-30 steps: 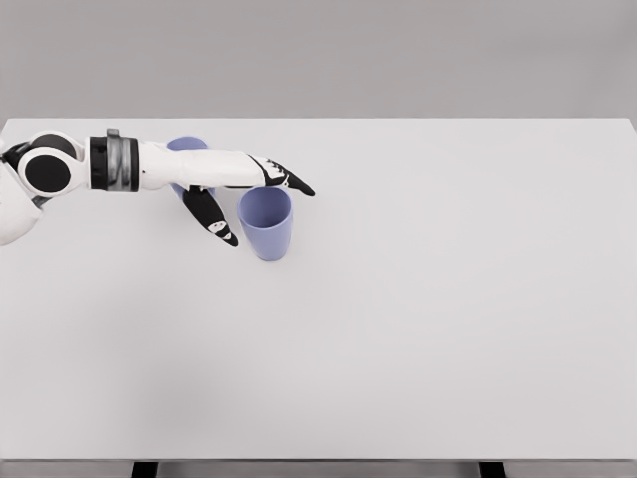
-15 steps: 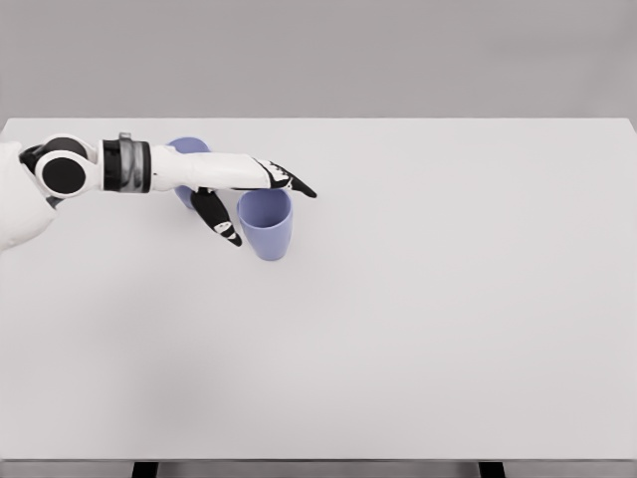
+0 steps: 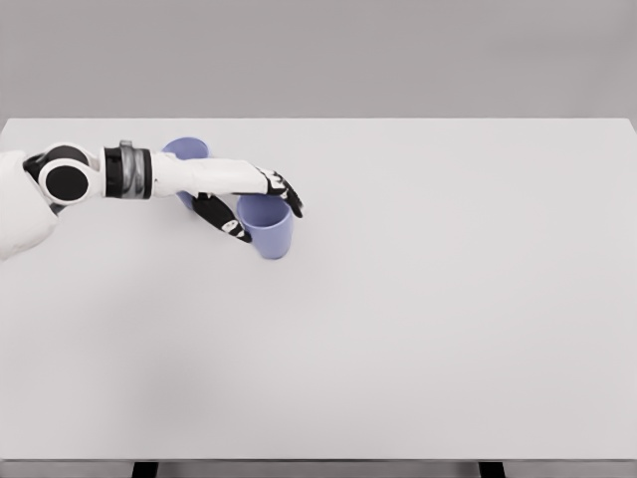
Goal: Place the right cup on the left cup with left arm
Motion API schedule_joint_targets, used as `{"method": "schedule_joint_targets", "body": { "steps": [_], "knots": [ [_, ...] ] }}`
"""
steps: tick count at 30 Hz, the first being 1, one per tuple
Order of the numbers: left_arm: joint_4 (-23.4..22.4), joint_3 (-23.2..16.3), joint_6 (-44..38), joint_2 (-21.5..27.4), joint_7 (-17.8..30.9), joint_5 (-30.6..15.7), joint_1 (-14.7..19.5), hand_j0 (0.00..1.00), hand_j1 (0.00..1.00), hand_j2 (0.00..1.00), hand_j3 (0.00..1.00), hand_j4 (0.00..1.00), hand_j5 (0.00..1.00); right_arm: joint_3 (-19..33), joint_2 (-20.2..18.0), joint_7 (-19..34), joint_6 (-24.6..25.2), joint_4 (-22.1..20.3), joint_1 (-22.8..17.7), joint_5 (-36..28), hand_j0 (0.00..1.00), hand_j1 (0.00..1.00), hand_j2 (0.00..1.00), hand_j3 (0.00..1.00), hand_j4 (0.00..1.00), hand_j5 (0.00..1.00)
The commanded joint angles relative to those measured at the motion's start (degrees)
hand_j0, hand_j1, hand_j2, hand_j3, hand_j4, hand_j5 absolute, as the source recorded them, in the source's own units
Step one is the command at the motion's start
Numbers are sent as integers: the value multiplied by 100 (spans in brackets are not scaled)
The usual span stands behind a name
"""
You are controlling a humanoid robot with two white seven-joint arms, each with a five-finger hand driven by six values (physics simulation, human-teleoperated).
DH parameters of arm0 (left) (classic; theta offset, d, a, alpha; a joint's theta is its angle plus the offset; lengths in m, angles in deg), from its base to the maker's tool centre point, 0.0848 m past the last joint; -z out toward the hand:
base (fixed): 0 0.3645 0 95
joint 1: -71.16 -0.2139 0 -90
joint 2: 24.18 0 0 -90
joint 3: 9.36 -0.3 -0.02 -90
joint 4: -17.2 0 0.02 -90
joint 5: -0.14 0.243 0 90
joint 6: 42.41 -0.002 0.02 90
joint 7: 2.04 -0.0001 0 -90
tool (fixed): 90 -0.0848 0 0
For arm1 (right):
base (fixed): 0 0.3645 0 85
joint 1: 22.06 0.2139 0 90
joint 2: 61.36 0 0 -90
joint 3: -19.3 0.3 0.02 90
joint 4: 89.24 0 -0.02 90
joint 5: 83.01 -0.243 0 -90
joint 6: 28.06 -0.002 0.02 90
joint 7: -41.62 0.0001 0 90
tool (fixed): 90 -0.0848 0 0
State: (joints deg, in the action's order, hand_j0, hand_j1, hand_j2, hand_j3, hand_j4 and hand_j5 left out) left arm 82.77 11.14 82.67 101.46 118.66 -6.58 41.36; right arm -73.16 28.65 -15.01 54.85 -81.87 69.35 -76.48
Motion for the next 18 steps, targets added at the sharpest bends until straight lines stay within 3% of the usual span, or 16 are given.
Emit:
{"method": "schedule_joint_targets", "body": {
  "steps": [1,9,18],
  "knots": [
    [-1,15,-8,5,-2,-13,0,62,62,62,62,62,62,0,0,2,-3,1,0,6,100,100,100,100,100,100],
    [184,209,-8,93,6,-110,0,62,62,62,62,62,62,0,0,2,-3,1,0,6,100,100,100,100,100,100],
    [869,147,-8,945,59,-787,325,60,60,60,60,60,60,0,0,2,-3,1,0,6,100,100,100,100,100,100]
  ]
}}
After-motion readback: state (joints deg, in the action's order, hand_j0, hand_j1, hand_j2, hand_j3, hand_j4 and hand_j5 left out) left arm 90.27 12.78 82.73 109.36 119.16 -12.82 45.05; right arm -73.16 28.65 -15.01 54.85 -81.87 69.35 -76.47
